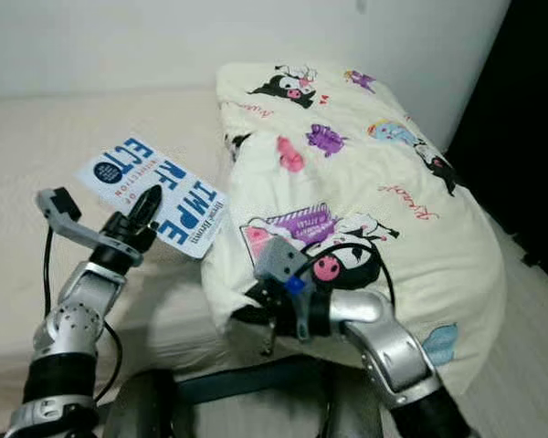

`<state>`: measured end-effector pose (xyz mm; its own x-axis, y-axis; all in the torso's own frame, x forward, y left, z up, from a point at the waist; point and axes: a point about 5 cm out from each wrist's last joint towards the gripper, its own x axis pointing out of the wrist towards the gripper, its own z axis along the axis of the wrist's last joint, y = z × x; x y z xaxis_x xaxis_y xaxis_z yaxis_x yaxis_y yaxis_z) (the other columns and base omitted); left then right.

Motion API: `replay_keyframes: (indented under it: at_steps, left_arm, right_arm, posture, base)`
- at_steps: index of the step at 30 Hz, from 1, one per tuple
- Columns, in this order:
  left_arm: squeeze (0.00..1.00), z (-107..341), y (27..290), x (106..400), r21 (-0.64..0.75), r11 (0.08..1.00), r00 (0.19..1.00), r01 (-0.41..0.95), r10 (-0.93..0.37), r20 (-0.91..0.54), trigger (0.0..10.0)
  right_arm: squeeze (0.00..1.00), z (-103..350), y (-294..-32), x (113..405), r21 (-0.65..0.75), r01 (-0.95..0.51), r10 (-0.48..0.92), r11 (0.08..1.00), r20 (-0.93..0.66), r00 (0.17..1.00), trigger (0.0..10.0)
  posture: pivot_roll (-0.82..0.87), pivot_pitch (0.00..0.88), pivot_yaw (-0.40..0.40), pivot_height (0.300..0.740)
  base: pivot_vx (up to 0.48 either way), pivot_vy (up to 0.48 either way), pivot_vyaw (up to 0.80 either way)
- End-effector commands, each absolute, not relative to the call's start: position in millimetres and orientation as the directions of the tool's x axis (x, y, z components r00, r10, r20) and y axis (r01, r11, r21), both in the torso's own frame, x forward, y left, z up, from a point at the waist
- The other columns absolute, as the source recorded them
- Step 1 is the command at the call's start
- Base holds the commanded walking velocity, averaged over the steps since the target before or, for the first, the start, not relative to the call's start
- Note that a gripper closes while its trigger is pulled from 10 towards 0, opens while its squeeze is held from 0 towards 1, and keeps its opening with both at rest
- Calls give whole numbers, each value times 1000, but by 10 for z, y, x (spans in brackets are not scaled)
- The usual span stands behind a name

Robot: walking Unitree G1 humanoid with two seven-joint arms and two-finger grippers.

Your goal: Clean up the room

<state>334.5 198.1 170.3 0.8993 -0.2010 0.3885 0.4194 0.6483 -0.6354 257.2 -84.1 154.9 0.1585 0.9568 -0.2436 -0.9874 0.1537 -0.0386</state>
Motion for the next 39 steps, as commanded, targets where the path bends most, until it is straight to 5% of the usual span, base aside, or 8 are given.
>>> replay_keyframes:
  at_steps: [1, 7, 11, 16, 29, 34, 39]
  left_arm:
    - [0, 1729, 1914, 3318, -624, 638, 884, 452, -224, 410, 10000]
    - [0, 1710, 1807, 3294, -630, 618, 878, 470, -253, 407, 10000]
    - [0, 1671, 1723, 3263, -637, 598, 872, 485, -283, 399, 10000]
    - [0, 1652, 1704, 3256, -641, 593, 872, 487, -288, 396, 10000]
    - [0, 1643, 1707, 3276, -645, 590, 874, 485, -294, 387, 10000]
    - [0, 1632, 1684, 3294, -648, 586, 873, 486, -302, 382, 10000]
    - [0, 1629, 1701, 3299, -647, 589, 874, 485, -301, 381, 10000]
  right_arm:
    - [0, 1524, -748, 2385, 19, -1000, 969, -4, -248, -8, 0]
    - [0, 1405, -944, 2240, 112, -991, 940, -68, -326, -102, 0]
    - [0, 1271, -1354, 2153, 175, -984, 839, -10, -533, -104, 0]
    - [0, 1331, -1532, 2158, 198, -980, 838, 37, -540, -77, 0]
    - [0, 1720, -1805, 2152, 229, -971, 939, 70, -343, -13, 0]
    - [0, 1730, -1699, 2029, 314, -949, 986, -26, -148, -76, 0]
    - [0, 2128, -2057, 2240, 215, -971, 991, 102, 64, 119, 0]
  posture:
    - [98, 85, -13, 470]
    - [98, 89, -11, 470]
    - [96, 94, -8, 470]
    - [95, 94, -6, 470]
    - [84, 92, -2, 470]
    - [88, 91, 3, 470]
    - [90, 87, 7, 470]
  base:
    - [0, 0, 0]
    - [0, 0, 0]
    - [0, 0, 0]
    - [0, 0, 0]
    - [0, 0, 0]
    - [0, 0, 0]
    - [0, 0, 0]
